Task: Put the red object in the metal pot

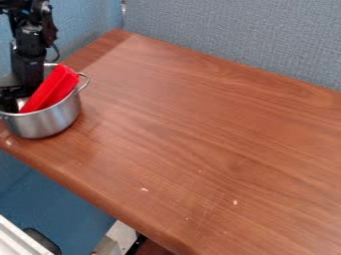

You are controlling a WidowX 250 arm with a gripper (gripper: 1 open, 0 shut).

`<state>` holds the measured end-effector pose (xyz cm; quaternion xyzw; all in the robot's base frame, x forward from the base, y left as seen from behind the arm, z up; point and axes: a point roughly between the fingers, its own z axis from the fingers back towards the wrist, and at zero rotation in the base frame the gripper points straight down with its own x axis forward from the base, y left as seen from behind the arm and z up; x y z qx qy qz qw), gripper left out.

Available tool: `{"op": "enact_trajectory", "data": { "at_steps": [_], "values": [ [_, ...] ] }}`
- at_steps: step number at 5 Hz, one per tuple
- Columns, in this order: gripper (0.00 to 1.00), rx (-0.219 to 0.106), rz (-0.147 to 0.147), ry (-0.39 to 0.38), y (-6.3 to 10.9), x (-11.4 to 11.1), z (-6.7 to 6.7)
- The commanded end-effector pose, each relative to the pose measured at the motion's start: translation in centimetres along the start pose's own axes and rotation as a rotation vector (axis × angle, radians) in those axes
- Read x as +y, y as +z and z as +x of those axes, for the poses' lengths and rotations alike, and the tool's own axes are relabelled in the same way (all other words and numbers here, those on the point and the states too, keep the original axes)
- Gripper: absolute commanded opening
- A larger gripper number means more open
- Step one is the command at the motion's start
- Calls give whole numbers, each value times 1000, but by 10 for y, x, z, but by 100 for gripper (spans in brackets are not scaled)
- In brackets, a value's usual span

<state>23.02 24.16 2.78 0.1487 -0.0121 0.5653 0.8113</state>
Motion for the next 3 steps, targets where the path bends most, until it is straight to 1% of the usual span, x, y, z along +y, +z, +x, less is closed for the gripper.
{"op": "enact_trajectory", "data": {
  "at_steps": [1,2,3],
  "values": [
    [100,-15,-12,-27,7,-8,7],
    [100,-4,-6,19,10,-14,9],
    [0,6,0,71,14,-19,12]
  ]
}}
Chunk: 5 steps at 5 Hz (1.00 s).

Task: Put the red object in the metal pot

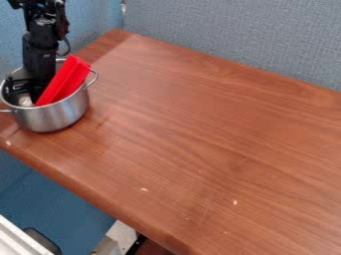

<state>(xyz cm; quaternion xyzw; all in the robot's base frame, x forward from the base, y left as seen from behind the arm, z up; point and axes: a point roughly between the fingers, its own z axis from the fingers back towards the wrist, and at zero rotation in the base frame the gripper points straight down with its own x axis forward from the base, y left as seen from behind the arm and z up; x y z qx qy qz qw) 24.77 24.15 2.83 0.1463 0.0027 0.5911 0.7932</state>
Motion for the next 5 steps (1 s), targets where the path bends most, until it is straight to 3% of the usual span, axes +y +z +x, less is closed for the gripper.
{"op": "enact_trajectory", "data": {
  "at_steps": [1,3,4,5],
  "values": [
    [0,-18,-14,48,4,1,12],
    [0,5,-5,116,-5,11,26],
    [100,20,-8,156,0,8,30],
    [100,35,-10,195,5,4,34]
  ]
}}
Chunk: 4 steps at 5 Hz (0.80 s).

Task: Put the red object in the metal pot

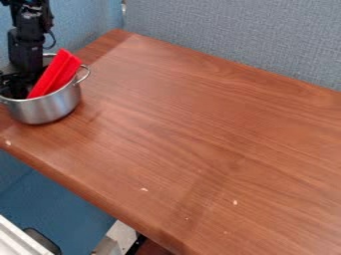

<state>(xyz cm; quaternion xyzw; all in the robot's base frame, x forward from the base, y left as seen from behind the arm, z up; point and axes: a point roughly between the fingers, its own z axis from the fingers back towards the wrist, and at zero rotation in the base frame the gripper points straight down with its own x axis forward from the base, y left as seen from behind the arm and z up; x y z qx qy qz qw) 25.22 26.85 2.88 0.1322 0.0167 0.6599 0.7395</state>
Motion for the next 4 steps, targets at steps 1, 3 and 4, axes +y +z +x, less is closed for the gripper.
{"op": "enact_trajectory", "data": {
  "at_steps": [1,3,4],
  "values": [
    [100,-19,-27,25,7,5,7],
    [100,-7,-37,57,7,13,4],
    [100,2,-38,83,10,15,2]
  ]
}}
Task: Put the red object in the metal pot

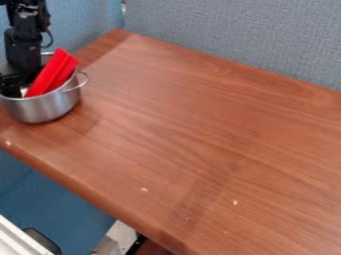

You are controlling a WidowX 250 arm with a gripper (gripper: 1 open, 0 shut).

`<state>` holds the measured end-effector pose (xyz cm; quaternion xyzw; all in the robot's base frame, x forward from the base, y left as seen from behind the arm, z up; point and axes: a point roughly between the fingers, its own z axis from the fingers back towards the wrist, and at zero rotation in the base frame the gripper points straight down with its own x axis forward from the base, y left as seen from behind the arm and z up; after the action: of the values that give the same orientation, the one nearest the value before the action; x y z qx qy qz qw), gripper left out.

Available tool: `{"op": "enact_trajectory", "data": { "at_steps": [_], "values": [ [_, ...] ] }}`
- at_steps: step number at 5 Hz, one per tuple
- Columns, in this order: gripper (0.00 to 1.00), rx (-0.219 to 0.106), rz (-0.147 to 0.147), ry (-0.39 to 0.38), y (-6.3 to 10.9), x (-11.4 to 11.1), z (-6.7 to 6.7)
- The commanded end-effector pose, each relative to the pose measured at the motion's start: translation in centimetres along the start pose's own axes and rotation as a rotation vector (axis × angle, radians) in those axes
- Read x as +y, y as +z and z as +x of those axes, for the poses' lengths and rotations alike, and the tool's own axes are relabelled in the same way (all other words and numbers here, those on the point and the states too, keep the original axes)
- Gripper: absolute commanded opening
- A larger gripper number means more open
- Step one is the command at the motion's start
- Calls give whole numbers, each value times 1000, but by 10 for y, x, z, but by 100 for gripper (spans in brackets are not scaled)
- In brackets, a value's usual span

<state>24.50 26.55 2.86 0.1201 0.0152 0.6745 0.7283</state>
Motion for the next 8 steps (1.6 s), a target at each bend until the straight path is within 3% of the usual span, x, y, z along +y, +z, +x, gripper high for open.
{"op": "enact_trajectory", "data": {
  "at_steps": [1,3,5,6,7,8],
  "values": [
    [100,-9,-20,69,14,10,4],
    [100,6,-14,117,22,6,16],
    [100,34,23,186,25,-18,21],
    [100,45,45,225,27,-12,27],
    [0,57,53,260,29,-6,32],
    [100,64,73,287,32,-1,30]
  ]
}}
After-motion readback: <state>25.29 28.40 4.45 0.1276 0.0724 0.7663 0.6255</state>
